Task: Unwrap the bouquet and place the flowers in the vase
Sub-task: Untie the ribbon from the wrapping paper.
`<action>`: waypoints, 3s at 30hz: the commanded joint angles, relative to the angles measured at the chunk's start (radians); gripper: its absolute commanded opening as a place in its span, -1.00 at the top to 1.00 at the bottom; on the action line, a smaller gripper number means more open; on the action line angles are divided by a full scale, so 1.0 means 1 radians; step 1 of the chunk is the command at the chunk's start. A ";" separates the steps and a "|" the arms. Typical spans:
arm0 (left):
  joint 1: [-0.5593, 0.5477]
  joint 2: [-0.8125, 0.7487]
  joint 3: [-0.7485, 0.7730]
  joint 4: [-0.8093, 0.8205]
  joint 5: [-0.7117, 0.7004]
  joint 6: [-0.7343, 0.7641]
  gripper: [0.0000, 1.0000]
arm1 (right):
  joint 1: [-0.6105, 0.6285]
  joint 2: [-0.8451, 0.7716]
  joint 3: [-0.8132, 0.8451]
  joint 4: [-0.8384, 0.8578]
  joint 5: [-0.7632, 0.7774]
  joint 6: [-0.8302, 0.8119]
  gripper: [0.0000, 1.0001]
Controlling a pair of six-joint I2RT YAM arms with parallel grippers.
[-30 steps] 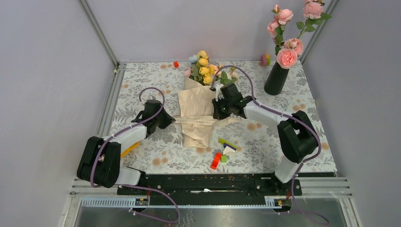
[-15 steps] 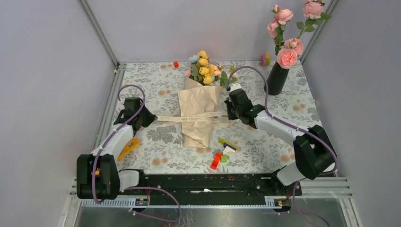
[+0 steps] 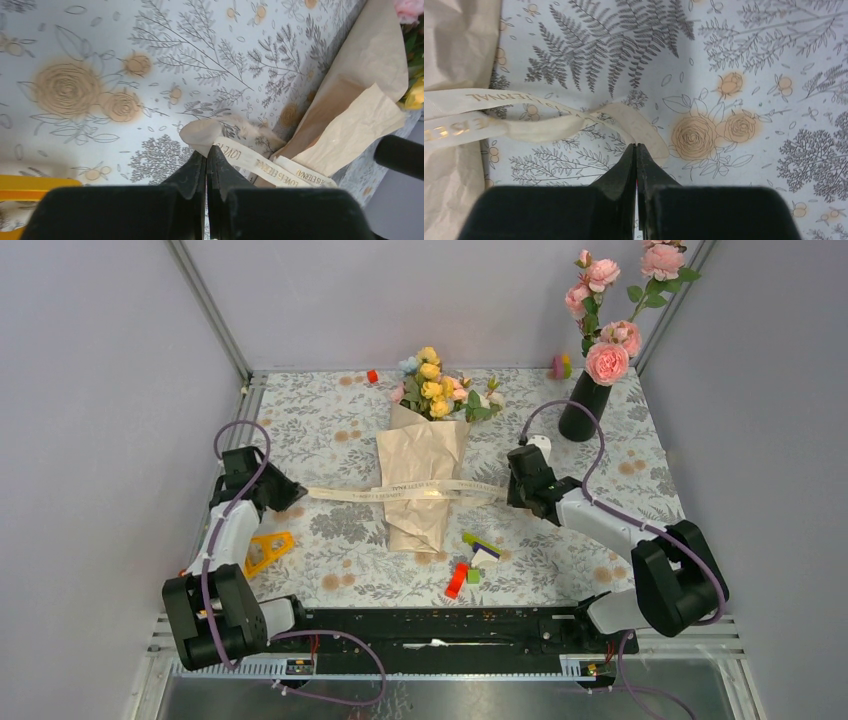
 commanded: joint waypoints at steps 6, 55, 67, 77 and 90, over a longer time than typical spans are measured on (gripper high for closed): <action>0.113 -0.051 0.055 -0.086 0.022 0.126 0.95 | -0.021 -0.031 -0.060 -0.032 0.087 0.145 1.00; -0.588 0.230 -0.016 0.313 -0.073 -0.132 -0.58 | 0.180 0.503 0.559 -0.012 -0.633 -0.377 -0.31; -0.588 0.271 0.009 0.313 -0.104 -0.113 -0.46 | 0.195 0.495 0.551 -0.024 -0.536 -0.342 0.12; -0.587 0.280 0.018 0.311 -0.116 -0.105 0.03 | 0.195 0.483 0.539 -0.013 -0.552 -0.317 0.63; -0.585 0.230 0.008 0.273 -0.174 -0.081 0.65 | 0.199 0.505 0.533 0.009 -0.507 -0.290 0.08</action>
